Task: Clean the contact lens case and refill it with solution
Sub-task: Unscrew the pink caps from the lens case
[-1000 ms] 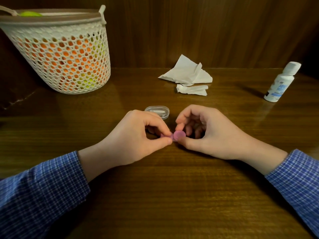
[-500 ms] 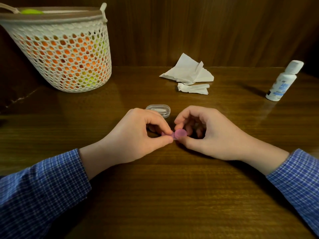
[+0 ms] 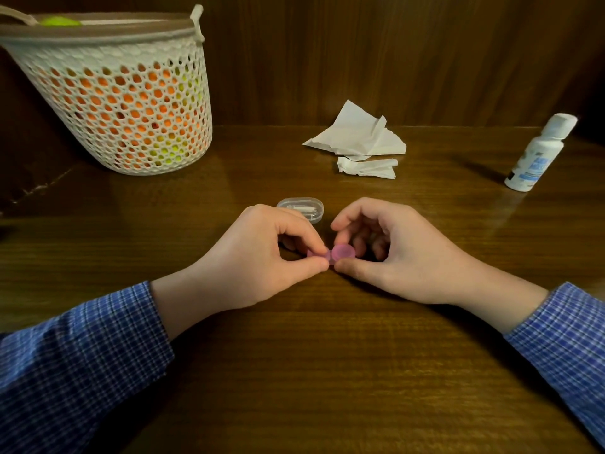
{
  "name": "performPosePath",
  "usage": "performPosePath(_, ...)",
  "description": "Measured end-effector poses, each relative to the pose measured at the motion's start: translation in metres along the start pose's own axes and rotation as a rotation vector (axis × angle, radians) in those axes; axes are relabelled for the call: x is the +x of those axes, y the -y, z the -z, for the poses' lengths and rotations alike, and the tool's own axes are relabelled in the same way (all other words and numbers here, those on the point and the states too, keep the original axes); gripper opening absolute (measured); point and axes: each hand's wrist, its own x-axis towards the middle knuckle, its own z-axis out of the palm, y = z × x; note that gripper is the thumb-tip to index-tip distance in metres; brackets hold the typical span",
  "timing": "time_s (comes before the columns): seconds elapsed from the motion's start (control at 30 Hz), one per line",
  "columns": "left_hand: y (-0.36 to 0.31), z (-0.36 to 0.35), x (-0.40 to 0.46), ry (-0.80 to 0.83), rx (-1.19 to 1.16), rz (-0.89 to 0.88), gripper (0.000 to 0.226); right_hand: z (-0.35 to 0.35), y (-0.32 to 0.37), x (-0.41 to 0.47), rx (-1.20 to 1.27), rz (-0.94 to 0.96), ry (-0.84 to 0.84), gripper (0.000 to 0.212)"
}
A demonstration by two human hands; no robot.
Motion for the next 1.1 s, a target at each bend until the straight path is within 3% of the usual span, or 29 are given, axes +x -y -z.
performPosePath(0.6, -0.001, 0.001, -0.001, 0.011, -0.006, 0.021, 0.013, 0.004, 0.0, -0.001, 0.059, -0.007, 0.035, 0.036)
performPosePath(0.9, -0.002, 0.001, -0.001, 0.006, -0.018, 0.043, 0.012, 0.022, -0.007, 0.004, 0.566, -0.155, -0.07, 0.023)
performPosePath(1.1, -0.003, 0.0, -0.002, 0.0, -0.021, 0.037, 0.012, 0.035, -0.014, 0.006, 0.164, -0.213, -0.216, 0.021)
